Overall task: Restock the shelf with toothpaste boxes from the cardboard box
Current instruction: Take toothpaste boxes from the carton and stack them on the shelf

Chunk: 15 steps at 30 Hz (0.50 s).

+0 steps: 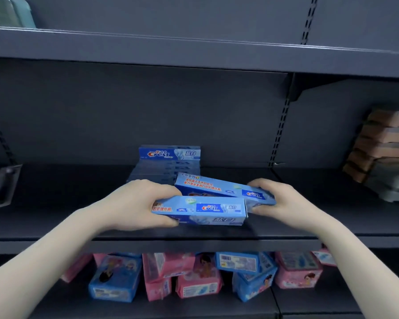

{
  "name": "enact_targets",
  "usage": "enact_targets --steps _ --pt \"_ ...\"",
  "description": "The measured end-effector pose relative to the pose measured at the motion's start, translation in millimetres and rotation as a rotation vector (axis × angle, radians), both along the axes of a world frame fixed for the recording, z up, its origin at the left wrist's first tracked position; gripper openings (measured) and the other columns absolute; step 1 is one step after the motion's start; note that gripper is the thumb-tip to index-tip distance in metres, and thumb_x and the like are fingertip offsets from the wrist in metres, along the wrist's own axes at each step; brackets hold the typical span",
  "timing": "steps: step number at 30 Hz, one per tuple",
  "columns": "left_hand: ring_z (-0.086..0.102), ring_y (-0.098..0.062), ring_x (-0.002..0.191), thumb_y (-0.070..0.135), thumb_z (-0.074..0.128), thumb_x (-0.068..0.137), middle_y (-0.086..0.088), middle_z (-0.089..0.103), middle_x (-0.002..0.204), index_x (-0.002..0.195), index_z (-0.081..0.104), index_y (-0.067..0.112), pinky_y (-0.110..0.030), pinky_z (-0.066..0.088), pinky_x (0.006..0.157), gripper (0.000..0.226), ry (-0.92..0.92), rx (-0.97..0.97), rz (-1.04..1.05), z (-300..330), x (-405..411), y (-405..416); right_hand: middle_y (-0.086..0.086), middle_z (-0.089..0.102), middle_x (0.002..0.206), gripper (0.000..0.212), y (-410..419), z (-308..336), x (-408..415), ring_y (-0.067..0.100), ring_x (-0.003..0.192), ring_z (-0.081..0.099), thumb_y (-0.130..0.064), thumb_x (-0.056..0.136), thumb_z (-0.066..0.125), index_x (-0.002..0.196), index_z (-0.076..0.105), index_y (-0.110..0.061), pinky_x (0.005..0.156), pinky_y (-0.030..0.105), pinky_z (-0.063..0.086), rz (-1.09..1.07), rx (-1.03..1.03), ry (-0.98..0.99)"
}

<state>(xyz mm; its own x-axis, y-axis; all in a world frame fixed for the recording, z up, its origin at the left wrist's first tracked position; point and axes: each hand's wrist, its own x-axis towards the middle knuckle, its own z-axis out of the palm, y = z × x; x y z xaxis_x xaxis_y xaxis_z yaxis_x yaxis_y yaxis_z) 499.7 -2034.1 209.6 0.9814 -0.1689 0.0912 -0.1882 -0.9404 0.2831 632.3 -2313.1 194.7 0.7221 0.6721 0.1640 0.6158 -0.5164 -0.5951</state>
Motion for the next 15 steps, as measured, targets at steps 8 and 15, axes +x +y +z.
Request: enact_targets --steps 8,15 --pt "0.055 -0.003 0.071 0.067 0.051 0.063 0.017 0.062 0.081 0.1 0.057 0.039 -0.031 0.047 0.068 0.047 0.035 0.015 -0.031 -3.8 35.6 55.5 -0.003 0.067 0.104 0.036 69.8 1.3 42.7 0.013 0.096 0.061 -0.01 0.078 0.071 0.111 0.06 -0.019 0.087 0.028 0.045 0.039 -0.001 -0.016" --pt "0.052 0.0 0.07 0.053 0.063 0.078 0.018 0.059 0.078 0.089 0.049 0.043 -0.022 0.041 0.064 0.02 0.071 0.031 -0.096 -6.7 56.4 68.4 -0.007 0.061 0.101 0.032 123.3 -4.7 77.3 0.006 0.089 0.057 -0.007 0.081 0.069 0.11 0.059 -0.017 0.068 0.003 0.04 0.095 -0.033 0.027"
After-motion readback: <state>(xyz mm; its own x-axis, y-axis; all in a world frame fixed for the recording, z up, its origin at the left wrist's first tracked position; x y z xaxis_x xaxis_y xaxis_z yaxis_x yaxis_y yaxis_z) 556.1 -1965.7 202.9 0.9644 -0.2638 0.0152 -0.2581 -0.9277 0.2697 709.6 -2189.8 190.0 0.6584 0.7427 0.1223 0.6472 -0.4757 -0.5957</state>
